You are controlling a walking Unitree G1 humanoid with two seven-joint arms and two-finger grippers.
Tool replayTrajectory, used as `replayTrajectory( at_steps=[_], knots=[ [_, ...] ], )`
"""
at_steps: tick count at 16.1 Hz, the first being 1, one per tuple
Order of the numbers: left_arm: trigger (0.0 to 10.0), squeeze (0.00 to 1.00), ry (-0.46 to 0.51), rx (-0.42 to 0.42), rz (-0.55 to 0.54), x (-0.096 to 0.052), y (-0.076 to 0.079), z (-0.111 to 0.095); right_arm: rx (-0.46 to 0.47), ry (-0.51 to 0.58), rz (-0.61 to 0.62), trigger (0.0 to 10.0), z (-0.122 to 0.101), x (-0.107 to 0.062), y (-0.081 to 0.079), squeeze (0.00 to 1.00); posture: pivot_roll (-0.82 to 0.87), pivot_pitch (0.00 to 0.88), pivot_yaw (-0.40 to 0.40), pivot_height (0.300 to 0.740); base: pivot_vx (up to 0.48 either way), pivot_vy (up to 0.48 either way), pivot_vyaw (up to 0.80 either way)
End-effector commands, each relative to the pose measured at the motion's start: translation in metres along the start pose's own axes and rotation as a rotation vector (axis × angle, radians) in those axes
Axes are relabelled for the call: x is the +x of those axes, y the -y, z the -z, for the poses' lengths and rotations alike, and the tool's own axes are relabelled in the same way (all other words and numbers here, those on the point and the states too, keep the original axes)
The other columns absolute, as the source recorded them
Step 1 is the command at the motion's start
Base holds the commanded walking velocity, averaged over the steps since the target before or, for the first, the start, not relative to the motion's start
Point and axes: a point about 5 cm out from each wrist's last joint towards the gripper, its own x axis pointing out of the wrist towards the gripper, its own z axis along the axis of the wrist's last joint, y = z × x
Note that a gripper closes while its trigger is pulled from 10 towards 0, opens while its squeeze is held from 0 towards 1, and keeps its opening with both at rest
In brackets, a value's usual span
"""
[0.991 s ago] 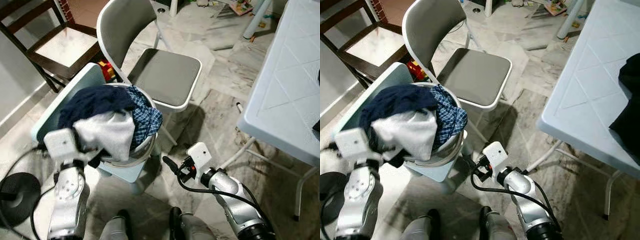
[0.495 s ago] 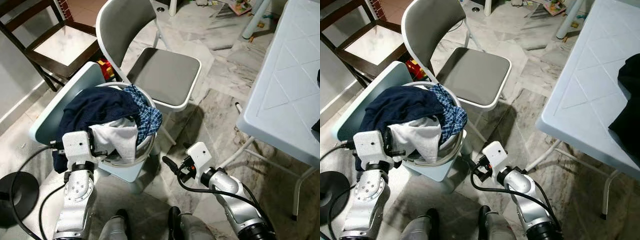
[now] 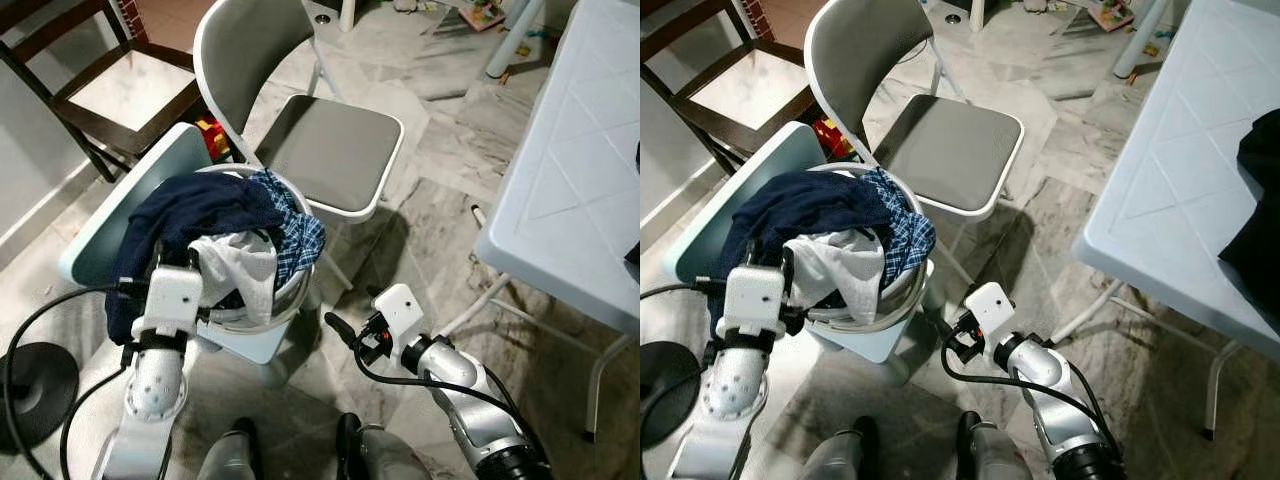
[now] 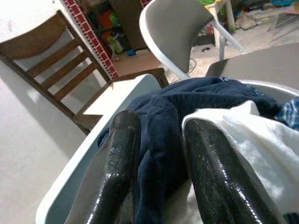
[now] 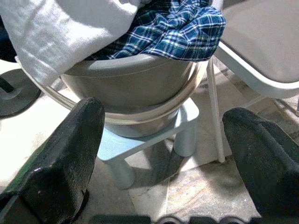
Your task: Hang hanger
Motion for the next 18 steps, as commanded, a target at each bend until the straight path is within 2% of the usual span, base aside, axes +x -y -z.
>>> replayTrajectory(
  at_steps=[1,3,7,9,12,15,17,18],
  knots=[
    [10.0,0.00,0.025,0.015,0.009,-0.004,0.000,-0.003,0.007,-0.027,-0.006,10.0,0.008,-0.002,-0.003,0.00,0.05,0.299,-0.041,0.740,0.000,0.000,0.00],
    [10.0,0.00,0.019,0.033,0.021,-0.013,0.001,-0.002,0.007,-0.027,-0.005,10.0,0.007,-0.002,-0.002,0.00,0.05,0.300,-0.041,0.740,0.000,0.000,0.00],
    [10.0,0.00,0.029,0.077,0.045,-0.021,0.001,-0.003,0.006,-0.029,-0.005,10.0,0.008,-0.002,-0.002,0.00,0.05,0.298,-0.040,0.740,0.000,0.000,0.00],
    [10.0,0.00,0.027,0.101,0.028,-0.023,-0.002,-0.003,0.005,-0.030,-0.005,10.0,0.007,-0.001,-0.001,0.00,0.05,0.296,-0.039,0.740,0.000,0.000,0.00],
    [10.0,0.00,0.031,0.107,0.049,-0.023,0.003,-0.003,0.005,-0.029,-0.007,10.0,0.007,-0.001,-0.002,0.00,0.05,0.293,-0.038,0.740,0.000,0.000,0.00],
    [10.0,0.00,0.130,0.156,0.187,-0.020,0.018,-0.014,0.005,-0.029,-0.007,10.0,0.007,0.000,-0.002,0.00,0.05,0.290,-0.036,0.740,0.000,0.000,0.00],
    [10.0,0.00,0.183,0.223,0.336,-0.030,0.032,-0.014,0.005,-0.028,-0.006,10.0,0.008,0.000,-0.002,0.00,0.04,0.289,-0.033,0.740,0.000,0.000,0.00],
    [10.0,0.00,0.196,0.248,0.368,-0.034,0.035,-0.014,0.006,-0.029,-0.005,10.0,0.008,-0.001,-0.002,0.00,0.04,0.289,-0.033,0.740,0.000,0.000,0.00]
  ],
)
